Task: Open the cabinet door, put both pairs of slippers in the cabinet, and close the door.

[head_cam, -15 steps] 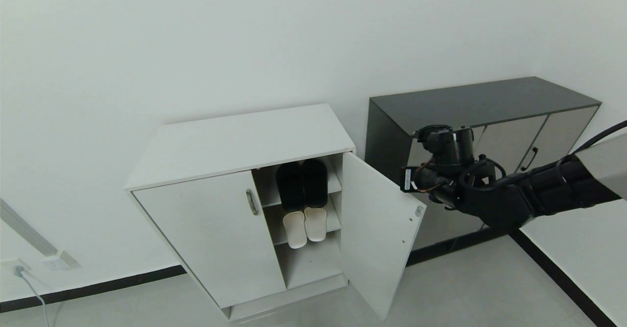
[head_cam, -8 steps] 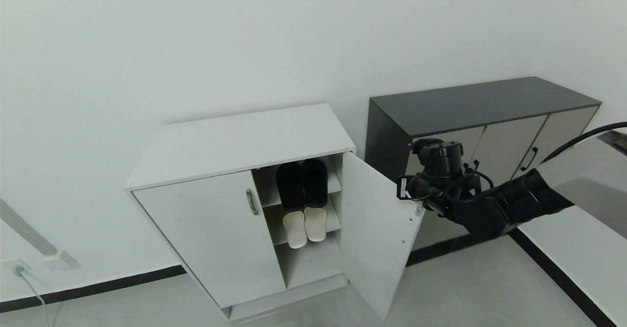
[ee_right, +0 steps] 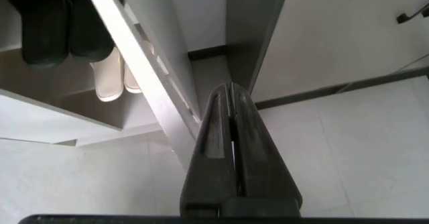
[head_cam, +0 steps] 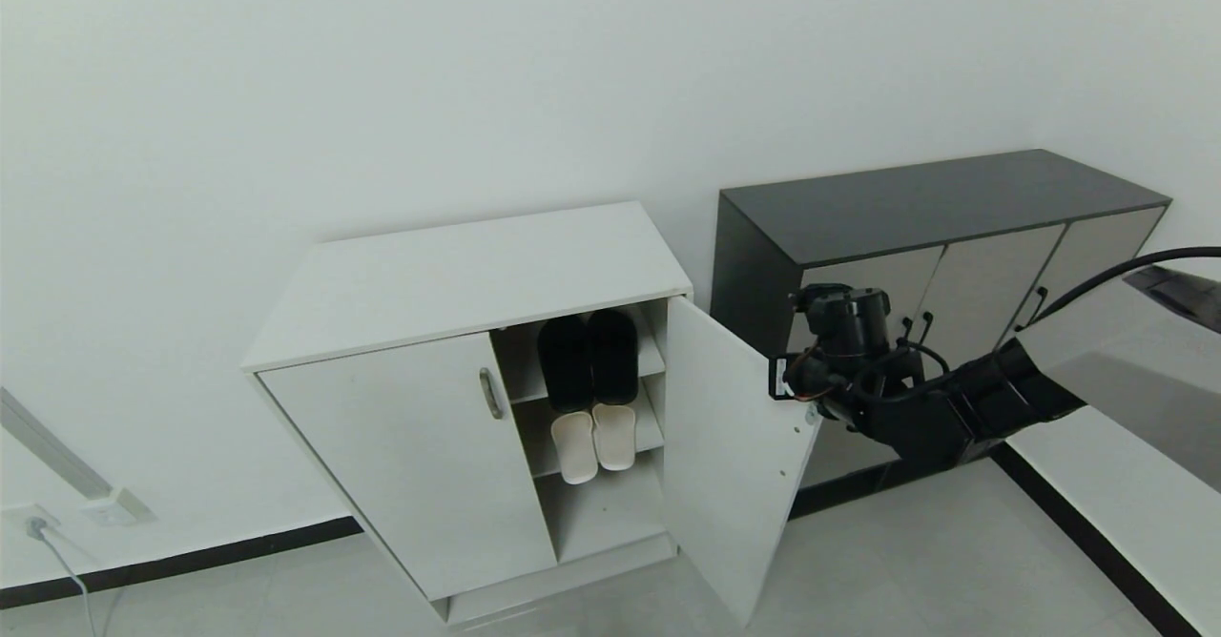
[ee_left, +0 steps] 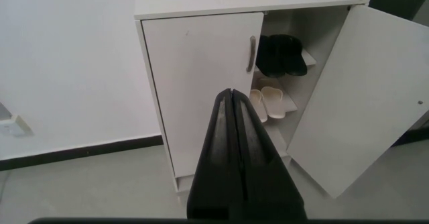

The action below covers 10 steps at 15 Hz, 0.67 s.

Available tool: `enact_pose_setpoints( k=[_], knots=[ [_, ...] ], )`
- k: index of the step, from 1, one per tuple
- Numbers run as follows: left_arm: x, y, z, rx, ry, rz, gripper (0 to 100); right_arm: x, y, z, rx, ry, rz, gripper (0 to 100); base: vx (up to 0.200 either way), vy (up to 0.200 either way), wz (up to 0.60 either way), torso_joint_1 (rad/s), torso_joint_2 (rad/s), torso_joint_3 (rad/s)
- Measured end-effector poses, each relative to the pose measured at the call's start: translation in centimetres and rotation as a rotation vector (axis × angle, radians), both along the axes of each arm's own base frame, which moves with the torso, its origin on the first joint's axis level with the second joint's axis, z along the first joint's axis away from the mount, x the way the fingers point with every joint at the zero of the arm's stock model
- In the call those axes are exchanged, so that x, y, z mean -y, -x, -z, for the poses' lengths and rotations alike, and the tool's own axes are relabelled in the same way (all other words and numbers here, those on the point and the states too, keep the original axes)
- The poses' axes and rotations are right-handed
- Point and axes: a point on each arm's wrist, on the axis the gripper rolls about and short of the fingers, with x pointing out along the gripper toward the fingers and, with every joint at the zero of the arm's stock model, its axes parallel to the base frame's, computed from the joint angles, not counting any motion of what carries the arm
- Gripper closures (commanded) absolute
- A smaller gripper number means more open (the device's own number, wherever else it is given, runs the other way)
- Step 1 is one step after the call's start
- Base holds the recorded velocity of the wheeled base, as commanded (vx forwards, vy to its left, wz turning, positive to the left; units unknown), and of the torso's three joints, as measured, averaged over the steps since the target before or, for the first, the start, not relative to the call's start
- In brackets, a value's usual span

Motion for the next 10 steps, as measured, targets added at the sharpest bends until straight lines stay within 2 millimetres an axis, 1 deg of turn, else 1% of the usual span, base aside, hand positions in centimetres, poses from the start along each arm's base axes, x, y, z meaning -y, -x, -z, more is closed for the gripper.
enact_pose_setpoints(
  k=[2, 5, 8, 10],
  knots=[
    [0.0, 0.0, 0.0, 0.000, 0.000, 0.000, 100, -0.8, 0.7, -0.1, -0.004, 0.002, -0.024, 100, 0.000, 0.000, 0.00, 0.000, 0.00, 0.000],
    [0.0, 0.0, 0.0, 0.000, 0.000, 0.000, 100, -3.1, 2.9, -0.5, -0.005, -0.001, -0.093, 100, 0.000, 0.000, 0.00, 0.000, 0.00, 0.000],
    [0.0, 0.0, 0.0, 0.000, 0.000, 0.000, 100, -5.1, 4.9, -1.8, 0.016, -0.027, -0.156, 100, 0.000, 0.000, 0.00, 0.000, 0.00, 0.000],
    [0.0, 0.0, 0.0, 0.000, 0.000, 0.000, 100, -5.5, 5.8, -2.5, 0.027, -0.037, -0.178, 100, 0.000, 0.000, 0.00, 0.000, 0.00, 0.000]
  ],
)
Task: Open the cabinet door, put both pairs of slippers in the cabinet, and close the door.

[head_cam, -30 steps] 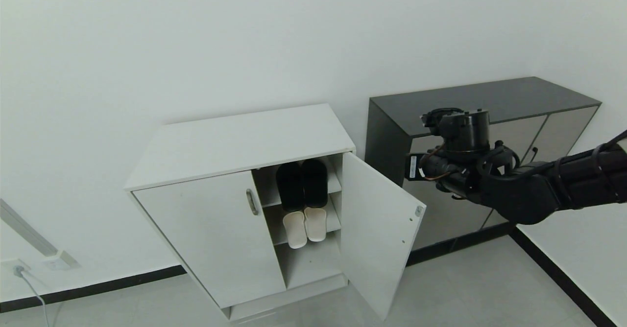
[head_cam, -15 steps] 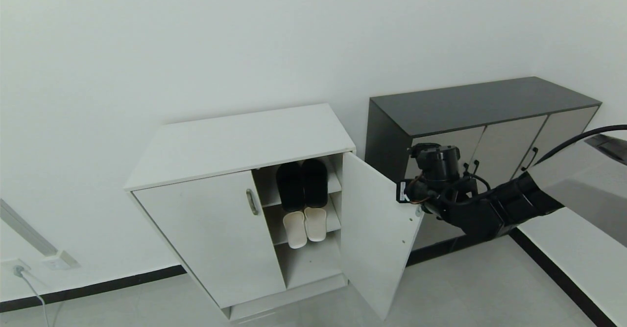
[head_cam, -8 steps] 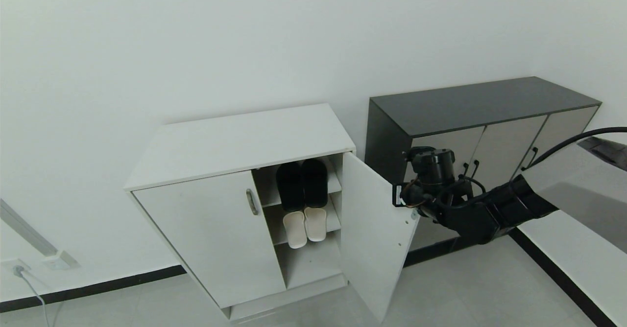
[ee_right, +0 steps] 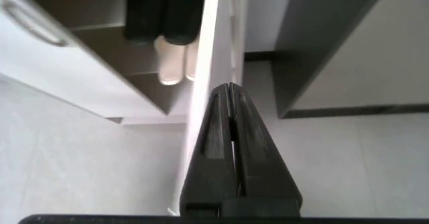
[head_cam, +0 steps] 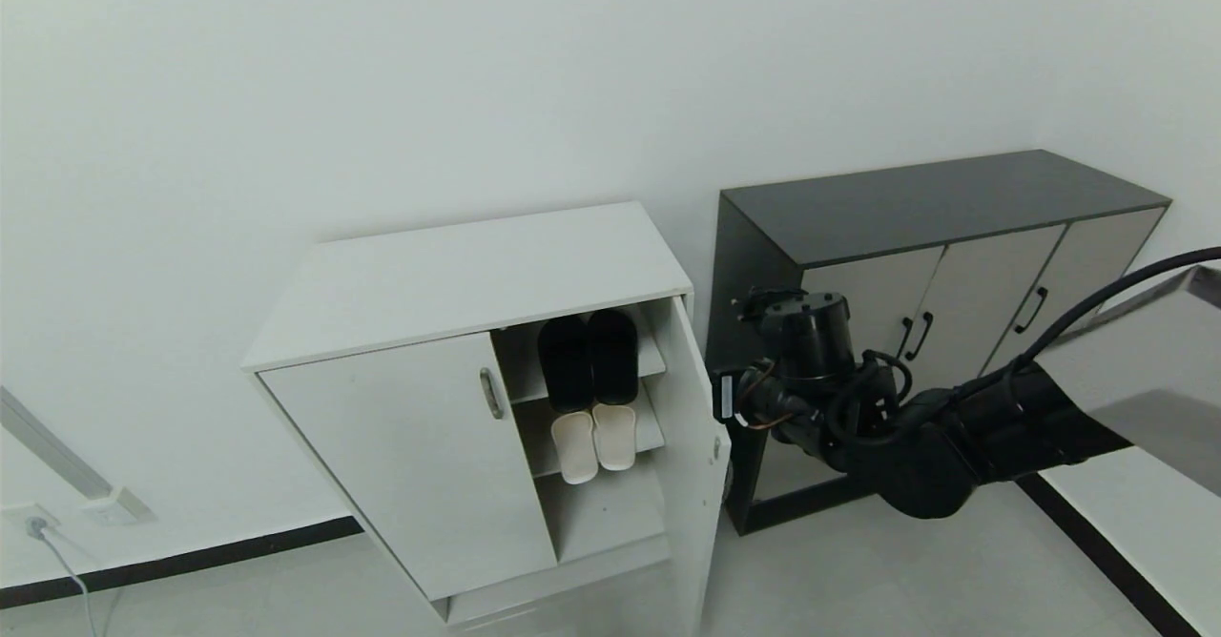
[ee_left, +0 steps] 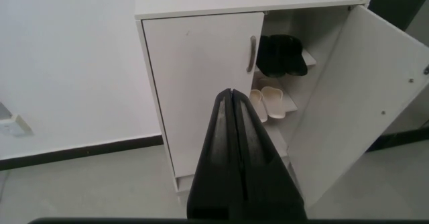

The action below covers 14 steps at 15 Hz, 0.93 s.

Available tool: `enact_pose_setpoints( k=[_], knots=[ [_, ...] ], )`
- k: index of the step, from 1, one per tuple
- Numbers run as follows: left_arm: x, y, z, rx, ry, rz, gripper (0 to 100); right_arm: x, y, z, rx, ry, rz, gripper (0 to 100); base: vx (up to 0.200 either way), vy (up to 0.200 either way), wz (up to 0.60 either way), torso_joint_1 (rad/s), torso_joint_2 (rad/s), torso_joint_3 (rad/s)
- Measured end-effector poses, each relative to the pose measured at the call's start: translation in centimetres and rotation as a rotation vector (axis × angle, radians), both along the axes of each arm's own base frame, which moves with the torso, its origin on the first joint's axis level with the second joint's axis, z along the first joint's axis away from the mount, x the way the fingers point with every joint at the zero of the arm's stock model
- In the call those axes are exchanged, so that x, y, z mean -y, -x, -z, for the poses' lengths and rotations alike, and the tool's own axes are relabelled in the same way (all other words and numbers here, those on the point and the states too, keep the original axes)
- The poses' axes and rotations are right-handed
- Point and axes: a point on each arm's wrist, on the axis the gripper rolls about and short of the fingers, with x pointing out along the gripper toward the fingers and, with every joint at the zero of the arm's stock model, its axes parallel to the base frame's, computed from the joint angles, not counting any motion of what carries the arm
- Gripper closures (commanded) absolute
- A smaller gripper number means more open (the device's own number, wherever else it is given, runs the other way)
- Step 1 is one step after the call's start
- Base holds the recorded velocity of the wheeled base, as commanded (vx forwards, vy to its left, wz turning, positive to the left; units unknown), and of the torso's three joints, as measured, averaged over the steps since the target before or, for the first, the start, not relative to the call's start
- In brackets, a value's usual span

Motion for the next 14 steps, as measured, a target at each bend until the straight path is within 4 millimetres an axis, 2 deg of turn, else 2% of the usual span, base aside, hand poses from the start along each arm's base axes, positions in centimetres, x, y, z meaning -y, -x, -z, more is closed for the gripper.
enact_pose_setpoints(
  k=[6, 14],
  knots=[
    [0.0, 0.0, 0.0, 0.000, 0.000, 0.000, 100, 0.9, 1.9, -0.6, 0.035, -0.002, -0.022, 100, 0.000, 0.000, 0.00, 0.000, 0.00, 0.000],
    [0.0, 0.0, 0.0, 0.000, 0.000, 0.000, 100, 1.3, 2.6, -0.3, 0.070, -0.001, -0.068, 100, 0.000, 0.000, 0.00, 0.000, 0.00, 0.000]
  ],
)
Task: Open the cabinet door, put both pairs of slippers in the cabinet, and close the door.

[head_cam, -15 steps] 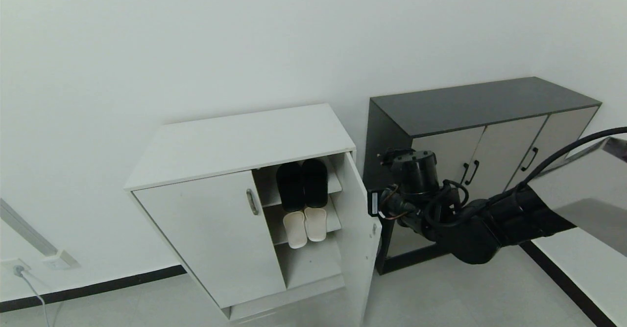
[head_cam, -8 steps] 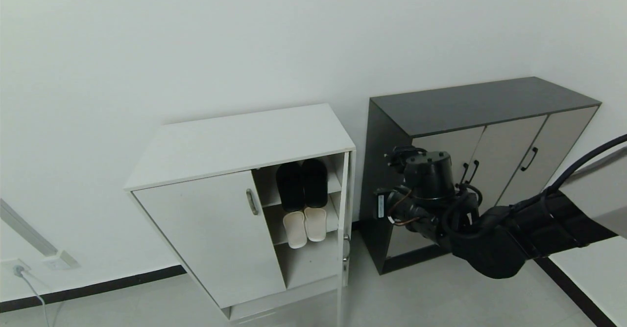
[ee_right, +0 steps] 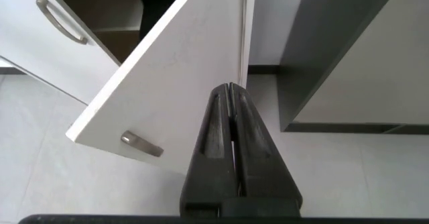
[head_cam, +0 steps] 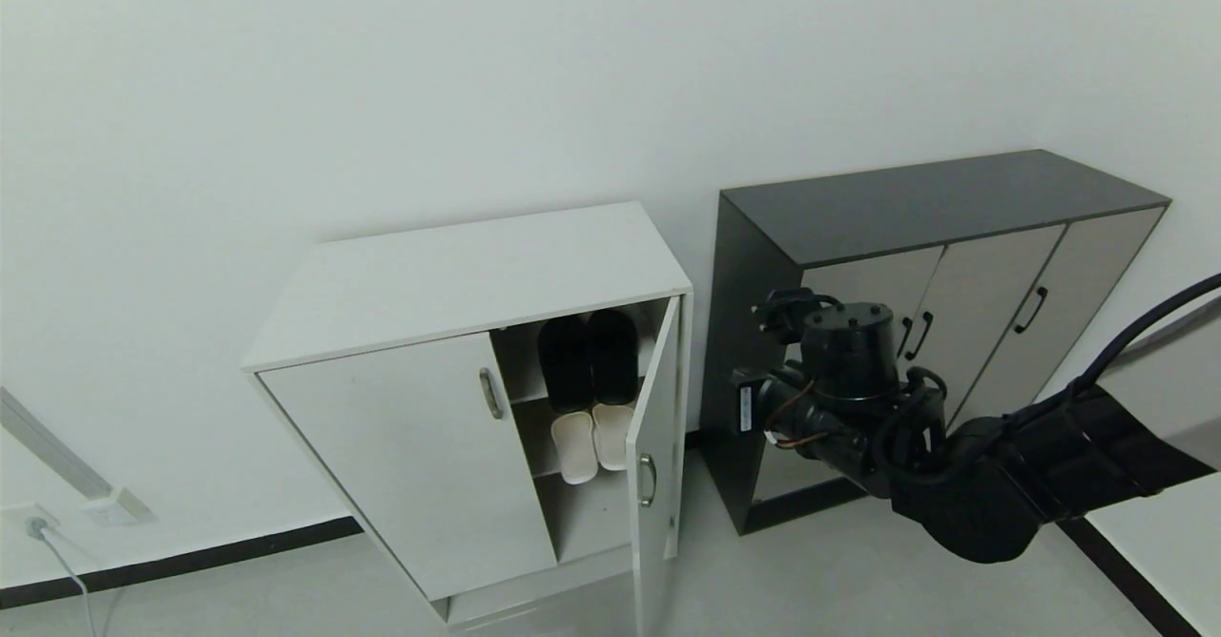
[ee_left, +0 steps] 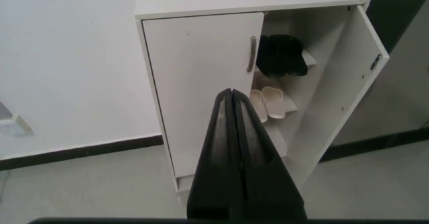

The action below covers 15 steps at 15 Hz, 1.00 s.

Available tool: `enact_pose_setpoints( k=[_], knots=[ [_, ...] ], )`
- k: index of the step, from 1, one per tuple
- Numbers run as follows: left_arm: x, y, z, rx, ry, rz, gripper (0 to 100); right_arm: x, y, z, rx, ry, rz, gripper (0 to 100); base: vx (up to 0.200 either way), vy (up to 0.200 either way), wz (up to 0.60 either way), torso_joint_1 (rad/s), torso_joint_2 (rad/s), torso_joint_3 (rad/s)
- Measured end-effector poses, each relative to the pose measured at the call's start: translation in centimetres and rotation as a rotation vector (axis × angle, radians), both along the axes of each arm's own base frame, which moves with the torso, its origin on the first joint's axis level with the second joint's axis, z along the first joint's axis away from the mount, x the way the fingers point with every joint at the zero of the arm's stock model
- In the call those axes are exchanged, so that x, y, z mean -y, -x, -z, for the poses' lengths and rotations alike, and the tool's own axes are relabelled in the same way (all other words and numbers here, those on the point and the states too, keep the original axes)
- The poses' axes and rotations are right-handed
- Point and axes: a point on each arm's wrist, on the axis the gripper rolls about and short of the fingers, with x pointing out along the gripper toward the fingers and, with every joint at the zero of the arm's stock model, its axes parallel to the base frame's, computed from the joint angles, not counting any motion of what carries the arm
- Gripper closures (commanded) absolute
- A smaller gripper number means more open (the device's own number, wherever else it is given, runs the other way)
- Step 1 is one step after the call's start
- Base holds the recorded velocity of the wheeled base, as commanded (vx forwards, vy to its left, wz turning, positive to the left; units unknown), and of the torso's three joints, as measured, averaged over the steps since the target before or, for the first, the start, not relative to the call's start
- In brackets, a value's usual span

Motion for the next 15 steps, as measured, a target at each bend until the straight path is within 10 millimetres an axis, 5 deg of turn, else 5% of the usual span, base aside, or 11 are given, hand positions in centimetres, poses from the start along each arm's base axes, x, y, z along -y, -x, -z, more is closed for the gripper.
enact_pose_setpoints(
  k=[6, 15],
  knots=[
    [0.0, 0.0, 0.0, -0.001, 0.000, -0.001, 100, 0.0, 0.3, 0.2, 0.004, 0.013, -0.010, 100, 0.000, 0.000, 0.50, 0.000, 0.00, 0.001],
    [0.0, 0.0, 0.0, 0.000, 0.000, -0.001, 100, 2.0, 0.9, 1.2, 0.044, 0.101, -0.024, 100, 0.000, 0.000, 0.00, 0.000, 0.00, 0.000]
  ],
)
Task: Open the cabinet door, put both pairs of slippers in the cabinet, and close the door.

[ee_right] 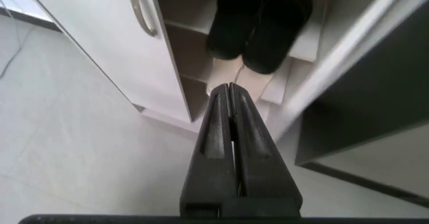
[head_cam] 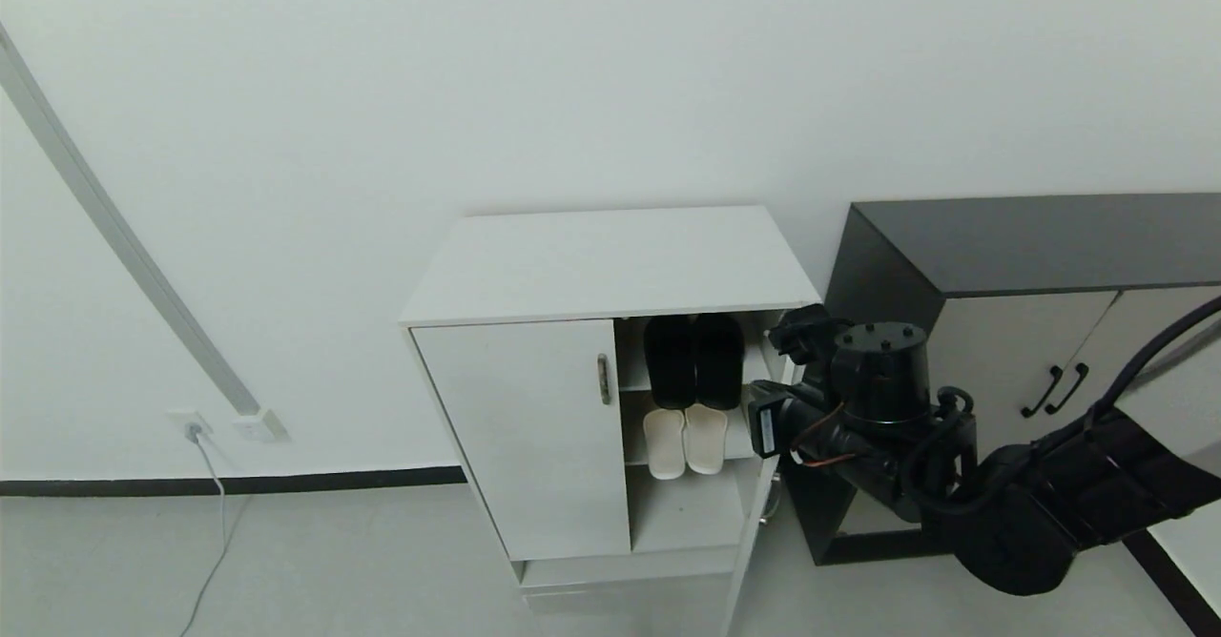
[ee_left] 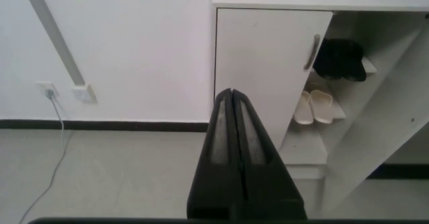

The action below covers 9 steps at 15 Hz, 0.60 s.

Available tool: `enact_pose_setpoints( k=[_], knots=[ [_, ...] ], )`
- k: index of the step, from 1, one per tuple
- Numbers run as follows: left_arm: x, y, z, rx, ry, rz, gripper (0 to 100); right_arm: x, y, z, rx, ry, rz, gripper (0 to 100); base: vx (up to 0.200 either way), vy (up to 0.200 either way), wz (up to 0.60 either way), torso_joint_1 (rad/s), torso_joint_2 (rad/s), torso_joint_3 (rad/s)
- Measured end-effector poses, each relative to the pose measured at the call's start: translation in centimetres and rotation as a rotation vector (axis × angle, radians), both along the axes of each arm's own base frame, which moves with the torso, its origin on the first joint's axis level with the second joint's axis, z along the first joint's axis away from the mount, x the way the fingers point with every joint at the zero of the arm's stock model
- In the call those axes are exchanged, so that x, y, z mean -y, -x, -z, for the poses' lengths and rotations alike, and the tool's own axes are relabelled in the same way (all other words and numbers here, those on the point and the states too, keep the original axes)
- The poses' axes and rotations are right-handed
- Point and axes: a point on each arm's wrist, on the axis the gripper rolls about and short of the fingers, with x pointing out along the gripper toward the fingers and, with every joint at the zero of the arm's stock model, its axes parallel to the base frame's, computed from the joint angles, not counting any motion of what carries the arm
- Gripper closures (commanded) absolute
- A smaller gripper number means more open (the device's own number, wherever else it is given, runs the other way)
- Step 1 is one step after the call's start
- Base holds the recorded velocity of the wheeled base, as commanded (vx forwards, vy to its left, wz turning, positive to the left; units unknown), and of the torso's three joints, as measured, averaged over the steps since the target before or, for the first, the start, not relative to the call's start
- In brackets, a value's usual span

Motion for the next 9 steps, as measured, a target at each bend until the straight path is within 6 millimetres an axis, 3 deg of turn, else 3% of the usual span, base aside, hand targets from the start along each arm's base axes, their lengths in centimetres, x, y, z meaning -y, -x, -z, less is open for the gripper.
enact_pose_setpoints(
  k=[9],
  knots=[
    [0.0, 0.0, 0.0, 0.000, 0.000, 0.000, 100, 3.4, 1.3, 0.7, -0.058, 0.062, 0.051, 100, 0.000, 0.000, 0.00, 0.000, 0.00, 0.000]
  ],
)
